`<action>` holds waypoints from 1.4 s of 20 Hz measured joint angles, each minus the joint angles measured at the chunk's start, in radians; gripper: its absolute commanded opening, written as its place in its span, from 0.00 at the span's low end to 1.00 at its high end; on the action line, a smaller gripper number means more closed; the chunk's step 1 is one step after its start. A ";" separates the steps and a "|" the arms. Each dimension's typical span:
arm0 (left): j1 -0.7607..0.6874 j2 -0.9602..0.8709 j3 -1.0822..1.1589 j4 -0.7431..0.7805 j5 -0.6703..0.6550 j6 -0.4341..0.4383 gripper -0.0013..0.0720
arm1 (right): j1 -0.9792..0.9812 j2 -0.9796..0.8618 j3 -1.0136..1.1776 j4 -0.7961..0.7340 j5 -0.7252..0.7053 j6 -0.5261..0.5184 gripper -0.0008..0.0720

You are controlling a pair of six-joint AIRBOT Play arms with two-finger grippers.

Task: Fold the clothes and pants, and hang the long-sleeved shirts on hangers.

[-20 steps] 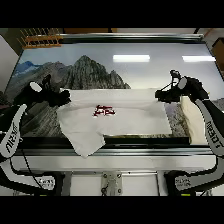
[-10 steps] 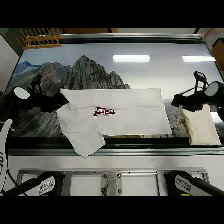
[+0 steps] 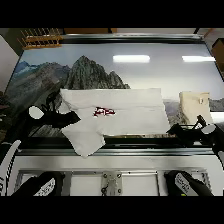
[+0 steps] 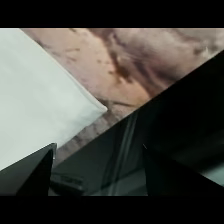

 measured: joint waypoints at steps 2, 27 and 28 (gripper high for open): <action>-0.012 0.004 -0.007 0.000 0.004 -0.003 0.77 | 0.026 -0.005 -0.024 0.054 -0.082 0.001 0.81; 0.080 0.164 -0.387 -0.011 0.034 -0.113 0.76 | 0.184 -0.048 -0.018 0.134 -0.260 -0.086 0.03; 0.056 0.165 -0.390 -0.017 0.046 -0.119 0.76 | 0.184 -0.048 -0.018 0.137 -0.260 -0.086 0.03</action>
